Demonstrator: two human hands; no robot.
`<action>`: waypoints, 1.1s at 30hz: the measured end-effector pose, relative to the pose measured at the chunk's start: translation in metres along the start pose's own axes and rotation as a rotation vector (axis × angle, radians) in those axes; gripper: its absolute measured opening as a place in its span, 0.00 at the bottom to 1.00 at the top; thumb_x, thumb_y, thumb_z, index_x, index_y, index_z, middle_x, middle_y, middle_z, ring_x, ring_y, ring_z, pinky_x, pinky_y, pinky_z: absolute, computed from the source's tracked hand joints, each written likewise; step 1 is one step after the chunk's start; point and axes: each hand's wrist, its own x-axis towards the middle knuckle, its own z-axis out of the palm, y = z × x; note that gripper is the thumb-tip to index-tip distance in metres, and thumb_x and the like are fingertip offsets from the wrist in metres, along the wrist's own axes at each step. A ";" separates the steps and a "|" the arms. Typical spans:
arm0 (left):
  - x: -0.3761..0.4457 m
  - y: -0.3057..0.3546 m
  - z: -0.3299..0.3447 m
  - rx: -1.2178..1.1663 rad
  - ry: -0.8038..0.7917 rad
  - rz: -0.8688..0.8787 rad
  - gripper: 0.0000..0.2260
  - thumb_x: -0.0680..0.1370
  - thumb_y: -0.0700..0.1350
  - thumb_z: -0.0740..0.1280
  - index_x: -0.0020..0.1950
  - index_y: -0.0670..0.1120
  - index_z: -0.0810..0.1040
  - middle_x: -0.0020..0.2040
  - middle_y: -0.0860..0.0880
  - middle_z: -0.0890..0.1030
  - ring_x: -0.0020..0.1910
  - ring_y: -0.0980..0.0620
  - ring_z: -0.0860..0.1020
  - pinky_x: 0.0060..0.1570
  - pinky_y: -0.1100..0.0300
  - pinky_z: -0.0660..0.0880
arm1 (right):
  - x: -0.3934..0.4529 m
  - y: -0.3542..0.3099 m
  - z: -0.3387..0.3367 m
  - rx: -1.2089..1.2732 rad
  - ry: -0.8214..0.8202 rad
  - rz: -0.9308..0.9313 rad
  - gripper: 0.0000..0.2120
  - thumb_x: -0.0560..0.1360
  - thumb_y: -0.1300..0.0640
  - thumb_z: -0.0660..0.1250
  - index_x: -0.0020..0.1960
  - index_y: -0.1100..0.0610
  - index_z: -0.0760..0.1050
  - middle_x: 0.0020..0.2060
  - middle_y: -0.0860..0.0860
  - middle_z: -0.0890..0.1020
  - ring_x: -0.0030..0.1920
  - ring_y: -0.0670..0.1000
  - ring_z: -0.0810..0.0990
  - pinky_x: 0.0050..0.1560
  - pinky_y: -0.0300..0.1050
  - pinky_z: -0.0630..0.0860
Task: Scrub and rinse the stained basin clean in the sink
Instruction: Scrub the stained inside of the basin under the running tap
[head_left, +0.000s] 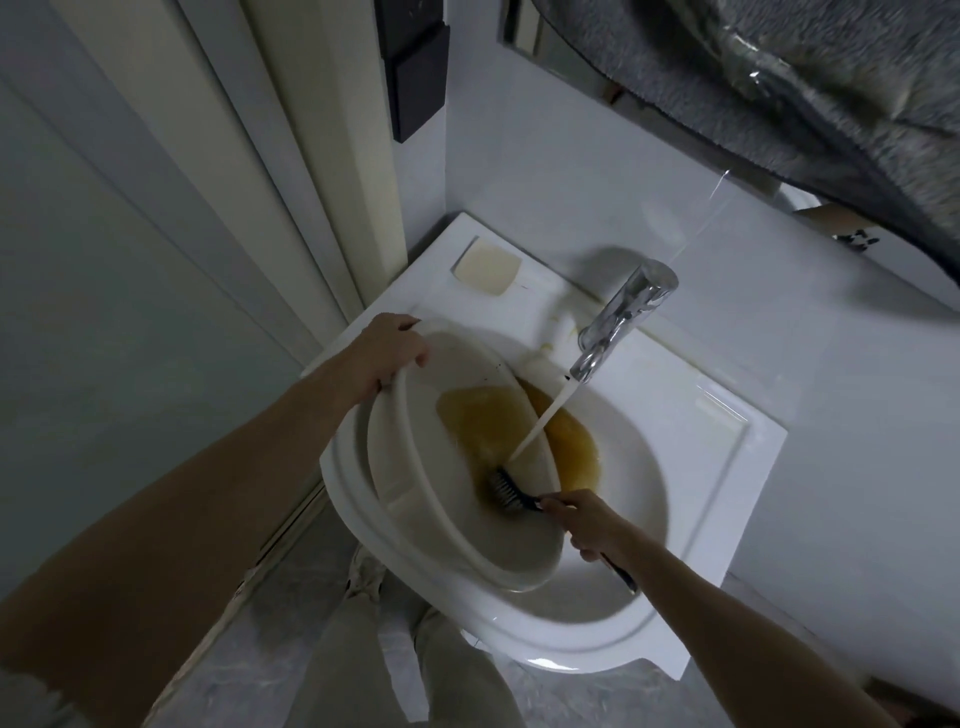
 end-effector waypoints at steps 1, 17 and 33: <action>-0.006 -0.003 0.003 -0.014 0.013 0.017 0.17 0.69 0.36 0.65 0.56 0.42 0.81 0.47 0.42 0.79 0.42 0.41 0.77 0.37 0.55 0.74 | -0.006 0.000 0.004 0.019 0.004 0.024 0.13 0.82 0.48 0.60 0.61 0.48 0.79 0.36 0.54 0.70 0.25 0.48 0.59 0.26 0.41 0.57; -0.065 -0.017 0.045 0.118 0.221 0.252 0.22 0.75 0.36 0.67 0.68 0.46 0.70 0.53 0.47 0.75 0.55 0.46 0.76 0.58 0.46 0.76 | -0.066 -0.019 0.031 -0.422 -0.050 -0.262 0.13 0.83 0.48 0.58 0.62 0.43 0.78 0.45 0.46 0.84 0.36 0.43 0.80 0.38 0.36 0.77; -0.032 -0.010 0.029 0.103 0.123 0.138 0.19 0.76 0.34 0.62 0.67 0.43 0.70 0.55 0.43 0.77 0.47 0.47 0.75 0.35 0.60 0.70 | -0.007 -0.032 -0.044 -1.201 0.083 -0.577 0.21 0.83 0.50 0.54 0.73 0.34 0.61 0.50 0.49 0.82 0.46 0.53 0.81 0.46 0.47 0.79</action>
